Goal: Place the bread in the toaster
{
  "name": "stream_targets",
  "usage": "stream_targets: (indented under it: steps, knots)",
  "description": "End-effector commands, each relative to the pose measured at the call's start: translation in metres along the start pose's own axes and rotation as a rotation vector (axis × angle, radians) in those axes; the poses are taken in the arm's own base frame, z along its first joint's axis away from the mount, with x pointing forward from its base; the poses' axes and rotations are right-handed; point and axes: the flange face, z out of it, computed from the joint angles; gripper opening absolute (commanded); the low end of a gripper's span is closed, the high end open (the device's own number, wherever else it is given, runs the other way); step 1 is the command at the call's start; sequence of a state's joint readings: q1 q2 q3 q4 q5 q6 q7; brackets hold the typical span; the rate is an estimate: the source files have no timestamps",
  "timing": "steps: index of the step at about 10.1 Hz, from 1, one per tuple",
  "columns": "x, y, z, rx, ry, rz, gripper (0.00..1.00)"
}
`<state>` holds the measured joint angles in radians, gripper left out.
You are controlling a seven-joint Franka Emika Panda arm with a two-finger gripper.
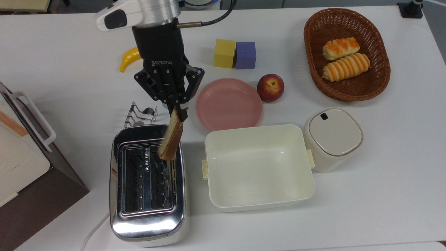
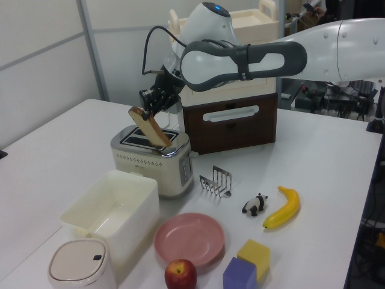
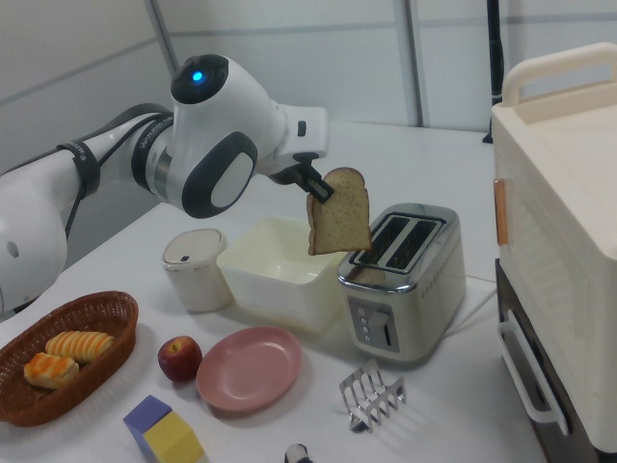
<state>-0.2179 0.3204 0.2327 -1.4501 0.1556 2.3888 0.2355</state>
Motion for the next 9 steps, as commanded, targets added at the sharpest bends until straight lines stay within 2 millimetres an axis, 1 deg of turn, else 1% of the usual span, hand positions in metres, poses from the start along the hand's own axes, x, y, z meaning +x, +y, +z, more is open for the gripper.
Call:
stream_targets:
  steps: [1,2,3,4,5,7,8,9]
  knots:
    - [0.002,0.007,-0.006,0.027,-0.001,-0.021,0.0]
    - [0.002,0.008,-0.004,0.028,-0.004,-0.021,0.0]
    - [0.001,0.011,0.005,0.027,-0.014,-0.014,0.0]
    - [0.001,0.013,0.009,0.045,-0.012,0.006,0.0]
    - [0.005,0.016,0.014,0.053,0.019,0.015,0.0]
    - [0.015,0.015,0.01,0.063,0.054,0.008,0.0]
    - [0.022,0.015,0.003,0.068,0.073,0.0,0.0]
    - [0.024,0.02,0.001,0.065,0.078,-0.007,0.0]
